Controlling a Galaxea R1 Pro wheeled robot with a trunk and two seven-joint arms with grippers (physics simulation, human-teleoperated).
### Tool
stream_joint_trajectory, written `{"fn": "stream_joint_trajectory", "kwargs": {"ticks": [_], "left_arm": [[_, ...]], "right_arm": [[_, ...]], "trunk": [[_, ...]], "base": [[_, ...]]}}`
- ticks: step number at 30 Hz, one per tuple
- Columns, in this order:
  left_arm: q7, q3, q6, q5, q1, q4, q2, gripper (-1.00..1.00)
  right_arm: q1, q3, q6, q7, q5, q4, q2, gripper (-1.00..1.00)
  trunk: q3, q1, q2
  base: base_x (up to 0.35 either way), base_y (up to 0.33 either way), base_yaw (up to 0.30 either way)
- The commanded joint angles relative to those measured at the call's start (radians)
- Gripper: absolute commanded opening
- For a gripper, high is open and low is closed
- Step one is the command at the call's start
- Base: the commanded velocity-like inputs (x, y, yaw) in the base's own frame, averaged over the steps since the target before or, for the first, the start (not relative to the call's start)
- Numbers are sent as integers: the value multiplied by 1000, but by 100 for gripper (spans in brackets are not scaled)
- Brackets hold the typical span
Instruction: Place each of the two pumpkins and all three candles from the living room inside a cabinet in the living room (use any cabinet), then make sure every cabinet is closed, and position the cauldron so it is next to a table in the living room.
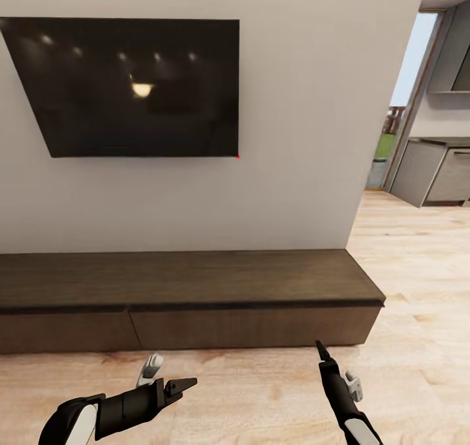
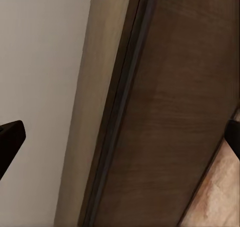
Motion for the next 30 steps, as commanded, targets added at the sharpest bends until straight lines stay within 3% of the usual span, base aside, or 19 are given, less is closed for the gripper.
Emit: {"fn": "stream_joint_trajectory", "kwargs": {"ticks": [1, 14, 23, 30], "left_arm": [[-6, 1, 4, -3, -1, 0, 0, 100], [-6, 1, 4, -3, -1, 0, 1, 100], [-6, 2, 2, -3, -1, -2, 1, 100], [-4, 1, 0, -4, -1, 0, 1, 100]], "right_arm": [[-1, -1, 1, 3, -6, 0, 0, 100], [-1, -1, 1, 3, -6, 0, 0, 100], [-1, -1, 1, 3, -6, 0, 0, 100], [-1, -2, 1, 2, -6, -1, 1, 100]], "trunk": [[-4, 4, -8], [-45, 54, -99], [-45, 54, -99], [-45, 54, -99]], "base": [[0, 0, 0], [0, 0, 0], [5, 0, 0], [259, 0, 0]]}}
